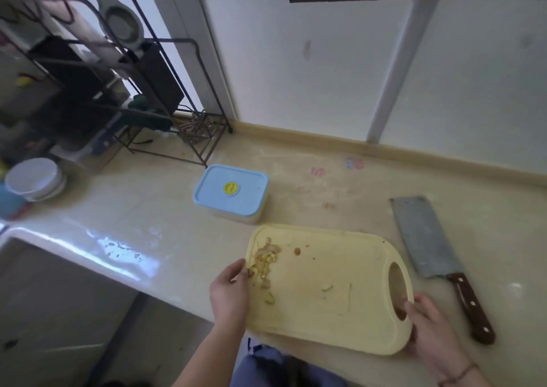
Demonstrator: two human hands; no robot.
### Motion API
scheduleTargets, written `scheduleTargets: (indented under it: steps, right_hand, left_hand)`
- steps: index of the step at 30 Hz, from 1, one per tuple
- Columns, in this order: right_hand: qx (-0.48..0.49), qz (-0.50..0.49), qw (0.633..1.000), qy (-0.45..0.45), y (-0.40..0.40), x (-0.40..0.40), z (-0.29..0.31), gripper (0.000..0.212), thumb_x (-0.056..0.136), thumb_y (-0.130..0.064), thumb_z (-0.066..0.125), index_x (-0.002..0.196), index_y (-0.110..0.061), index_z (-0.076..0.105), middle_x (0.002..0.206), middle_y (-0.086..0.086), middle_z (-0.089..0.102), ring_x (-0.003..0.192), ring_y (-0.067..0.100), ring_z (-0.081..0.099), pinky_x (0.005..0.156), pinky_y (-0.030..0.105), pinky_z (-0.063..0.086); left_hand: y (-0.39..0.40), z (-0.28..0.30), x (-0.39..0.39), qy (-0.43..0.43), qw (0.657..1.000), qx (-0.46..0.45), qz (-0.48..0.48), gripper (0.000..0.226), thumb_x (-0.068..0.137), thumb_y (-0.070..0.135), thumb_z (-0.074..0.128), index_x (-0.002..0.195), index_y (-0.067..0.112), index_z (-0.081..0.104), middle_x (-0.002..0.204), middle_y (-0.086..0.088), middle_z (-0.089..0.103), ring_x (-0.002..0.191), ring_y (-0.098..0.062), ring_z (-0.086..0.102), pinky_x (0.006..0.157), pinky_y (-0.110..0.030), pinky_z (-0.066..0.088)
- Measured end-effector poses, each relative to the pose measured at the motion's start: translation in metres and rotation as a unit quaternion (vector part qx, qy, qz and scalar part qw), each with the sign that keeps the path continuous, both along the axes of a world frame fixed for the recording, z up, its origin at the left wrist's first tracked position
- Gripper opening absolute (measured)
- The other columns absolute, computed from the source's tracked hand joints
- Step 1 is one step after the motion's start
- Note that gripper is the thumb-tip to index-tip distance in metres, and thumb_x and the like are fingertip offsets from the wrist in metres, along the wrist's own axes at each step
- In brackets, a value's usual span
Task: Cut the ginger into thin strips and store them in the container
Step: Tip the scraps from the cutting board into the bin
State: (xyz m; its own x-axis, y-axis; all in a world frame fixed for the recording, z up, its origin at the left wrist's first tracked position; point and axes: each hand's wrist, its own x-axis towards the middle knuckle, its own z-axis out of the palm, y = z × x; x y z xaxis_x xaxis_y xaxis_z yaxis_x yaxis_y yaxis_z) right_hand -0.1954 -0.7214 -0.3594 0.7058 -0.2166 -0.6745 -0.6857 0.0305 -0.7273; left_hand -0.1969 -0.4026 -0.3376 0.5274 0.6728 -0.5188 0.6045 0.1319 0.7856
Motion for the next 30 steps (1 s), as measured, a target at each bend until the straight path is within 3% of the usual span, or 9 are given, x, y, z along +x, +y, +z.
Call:
scheduleTargets:
  steps: [3, 5, 8, 10, 15, 21, 25, 27, 30]
  right_hand:
    - [0.113, -0.05, 0.992, -0.019, 0.01, -0.003, 0.005, 0.021, 0.105, 0.0, 0.035, 0.098, -0.008, 0.052, 0.07, 0.009, 0.075, 0.056, 0.015, 0.071, 0.046, 0.024, 0.056]
    - [0.14, -0.05, 0.988, -0.029, 0.016, -0.005, 0.005, 0.018, 0.105, 0.0, 0.034, 0.106, -0.007, 0.051, 0.067, 0.01, 0.073, 0.053, 0.014, 0.069, 0.046, 0.024, 0.056]
    - [0.15, -0.026, 0.987, -0.046, 0.028, -0.009, 0.007, 0.021, 0.105, 0.001, 0.033, 0.101, -0.009, 0.051, 0.063, 0.01, 0.072, 0.05, 0.013, 0.067, 0.044, 0.021, 0.054]
    - [0.156, -0.009, 0.986, -0.049, 0.04, -0.012, 0.011, 0.023, 0.105, 0.001, 0.033, 0.096, -0.009, 0.051, 0.06, 0.011, 0.071, 0.048, 0.014, 0.066, 0.042, 0.019, 0.052]
    - [0.174, 0.032, 0.982, -0.068, 0.077, -0.019, 0.015, 0.018, 0.104, 0.001, 0.034, 0.104, -0.007, 0.051, 0.06, 0.014, 0.07, 0.049, 0.016, 0.066, 0.045, 0.021, 0.053]
    - [0.181, 0.106, 0.976, -0.053, 0.157, -0.034, 0.022, 0.017, 0.104, -0.005, 0.038, 0.099, -0.011, 0.053, 0.065, 0.011, 0.067, 0.049, 0.017, 0.064, 0.043, 0.028, 0.053]
    - [0.202, 0.164, 0.964, -0.049, 0.225, -0.051, 0.03, 0.014, 0.105, -0.007, 0.039, 0.101, -0.008, 0.052, 0.066, 0.009, 0.067, 0.053, 0.016, 0.065, 0.046, 0.027, 0.056]
    - [0.213, 0.201, 0.955, -0.053, 0.262, -0.062, 0.038, 0.01, 0.101, -0.013, 0.049, 0.109, -0.008, 0.052, 0.074, 0.009, 0.072, 0.061, 0.016, 0.069, 0.052, 0.03, 0.059]
    - [0.193, 0.255, 0.945, -0.071, 0.312, -0.077, 0.048, 0.069, 0.064, -0.042, 0.088, 0.113, -0.008, 0.054, 0.084, 0.013, 0.073, 0.07, 0.018, 0.071, 0.06, 0.032, 0.061]
  left_hand:
    - [0.001, 0.001, -0.013, -0.018, 1.0, -0.004, 0.025, 0.018, 0.097, 0.017, 0.065, 0.108, 0.028, 0.074, 0.092, 0.009, 0.068, 0.082, -0.004, 0.062, 0.072, -0.021, 0.049]
    - [0.005, 0.003, -0.022, -0.034, 0.998, 0.004, 0.043, 0.019, 0.096, 0.016, 0.066, 0.105, 0.03, 0.075, 0.092, 0.004, 0.073, 0.084, -0.011, 0.067, 0.079, -0.03, 0.057]
    - [0.015, 0.006, -0.036, -0.054, 0.997, 0.033, 0.051, 0.021, 0.096, 0.015, 0.066, 0.103, 0.034, 0.073, 0.091, 0.004, 0.074, 0.084, -0.014, 0.067, 0.081, -0.034, 0.06]
    - [0.024, 0.007, -0.047, -0.076, 0.994, 0.061, 0.049, 0.023, 0.096, 0.013, 0.065, 0.099, 0.034, 0.073, 0.1, 0.006, 0.075, 0.093, -0.012, 0.068, 0.09, -0.037, 0.058]
    - [0.058, 0.006, -0.086, -0.126, 0.979, 0.155, 0.031, 0.025, 0.096, 0.005, 0.063, 0.108, 0.024, 0.074, 0.112, 0.009, 0.07, 0.108, -0.006, 0.064, 0.102, -0.041, 0.052]
    - [0.128, 0.007, -0.149, -0.139, 0.953, 0.269, 0.028, 0.027, 0.095, 0.003, 0.063, 0.117, 0.013, 0.074, 0.118, 0.013, 0.067, 0.115, -0.005, 0.06, 0.106, -0.035, 0.047]
    - [0.184, 0.006, -0.203, -0.14, 0.93, 0.337, 0.031, 0.035, 0.096, 0.031, 0.053, 0.12, 0.014, 0.073, 0.123, 0.007, 0.067, 0.118, -0.006, 0.056, 0.105, -0.032, 0.043]
    - [0.209, 0.008, -0.23, -0.138, 0.922, 0.358, 0.042, 0.044, 0.095, 0.039, 0.048, 0.12, 0.012, 0.072, 0.124, 0.008, 0.065, 0.119, -0.007, 0.055, 0.106, -0.031, 0.042]
    - [0.245, 0.007, -0.271, -0.133, 0.912, 0.383, 0.07, 0.045, 0.094, 0.038, 0.048, 0.121, 0.009, 0.071, 0.124, 0.006, 0.063, 0.119, -0.01, 0.054, 0.107, -0.033, 0.041]
